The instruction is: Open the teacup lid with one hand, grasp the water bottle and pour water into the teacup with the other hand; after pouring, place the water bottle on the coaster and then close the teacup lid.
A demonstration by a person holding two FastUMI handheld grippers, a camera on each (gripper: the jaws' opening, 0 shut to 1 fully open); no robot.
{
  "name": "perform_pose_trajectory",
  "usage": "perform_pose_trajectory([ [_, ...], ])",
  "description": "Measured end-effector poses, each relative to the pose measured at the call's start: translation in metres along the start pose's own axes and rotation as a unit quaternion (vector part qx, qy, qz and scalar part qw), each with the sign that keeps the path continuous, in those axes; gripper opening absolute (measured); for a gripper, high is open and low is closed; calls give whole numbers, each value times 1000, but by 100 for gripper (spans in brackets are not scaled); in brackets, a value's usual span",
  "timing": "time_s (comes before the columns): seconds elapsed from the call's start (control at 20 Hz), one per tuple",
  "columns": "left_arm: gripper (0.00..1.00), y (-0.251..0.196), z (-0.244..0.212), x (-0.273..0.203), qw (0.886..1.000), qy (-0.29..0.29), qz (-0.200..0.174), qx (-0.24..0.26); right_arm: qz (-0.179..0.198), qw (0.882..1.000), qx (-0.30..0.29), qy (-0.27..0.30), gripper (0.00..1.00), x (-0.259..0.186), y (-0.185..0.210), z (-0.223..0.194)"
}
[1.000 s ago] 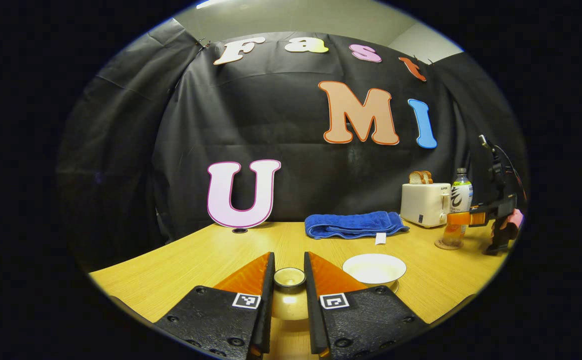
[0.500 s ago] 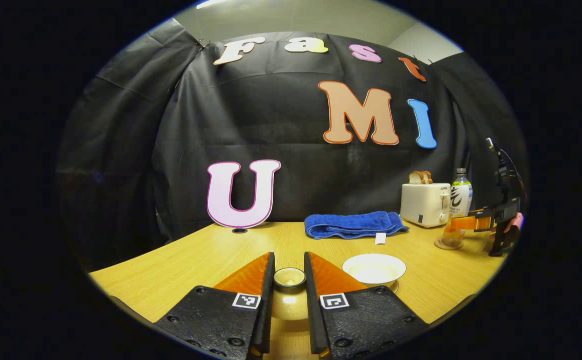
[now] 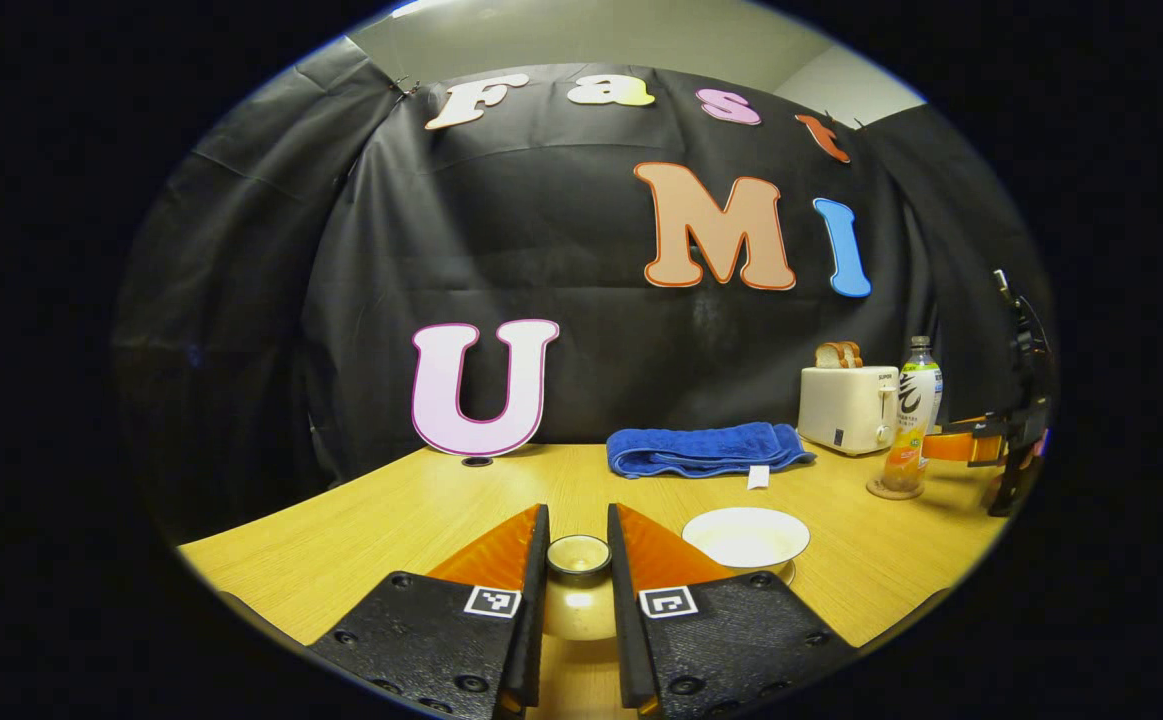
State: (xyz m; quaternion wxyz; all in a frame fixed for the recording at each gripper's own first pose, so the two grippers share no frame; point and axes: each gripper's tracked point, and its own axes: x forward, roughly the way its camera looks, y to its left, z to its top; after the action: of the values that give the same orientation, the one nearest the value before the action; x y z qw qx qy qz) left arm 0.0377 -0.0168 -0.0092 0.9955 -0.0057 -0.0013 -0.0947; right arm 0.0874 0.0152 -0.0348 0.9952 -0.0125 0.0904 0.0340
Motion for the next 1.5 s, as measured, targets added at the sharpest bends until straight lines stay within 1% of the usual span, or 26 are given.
perform_pose_trajectory([
  [0.4, 28, -20, 1, 6, 999, -2, -40, -3, -28, 997, 10, -76, 96, -43, -9, 18],
  [0.45, 28, -24, 1, 8, 999, -1, -46, -2, -31, 995, 7, -92, 100, -48, -9, 23],
  [0.5, 28, -29, 0, 10, 999, 0, -51, -2, -33, 996, 9, -87, 96, -50, -11, 21],
  [0.6, 28, -43, 1, 16, 998, 1, -70, -2, -32, 996, 9, -88, 96, -55, -8, 19],
  [0.65, 29, -50, 0, 19, 997, 1, -81, -3, -40, 995, 9, -88, 92, -56, -12, 19],
  [0.7, 28, -56, 0, 21, 996, 0, -90, -2, -51, 995, 10, -91, 96, -58, -17, 19],
  [0.75, 29, -63, 0, 24, 995, 1, -100, -3, -60, 994, 11, -90, 93, -61, -21, 19],
  [0.8, 29, -68, 0, 26, 994, 0, -109, -3, -65, 994, 11, -90, 96, -63, -21, 18],
  [0.85, 28, -74, 0, 28, 993, 1, -118, -2, -67, 994, 11, -90, 93, -64, -22, 19],
  [1.15, 28, -99, 1, 34, 987, 0, -161, -4, -67, 994, 12, -90, 92, -66, -22, 19],
  [1.4, 28, -108, -2, 42, 985, 4, -172, 2, -67, 994, 13, -91, 93, -66, -23, 19],
  [1.5, 28, -113, -5, 45, 984, 14, -178, 9, -67, 994, 13, -90, 92, -65, -23, 19],
])
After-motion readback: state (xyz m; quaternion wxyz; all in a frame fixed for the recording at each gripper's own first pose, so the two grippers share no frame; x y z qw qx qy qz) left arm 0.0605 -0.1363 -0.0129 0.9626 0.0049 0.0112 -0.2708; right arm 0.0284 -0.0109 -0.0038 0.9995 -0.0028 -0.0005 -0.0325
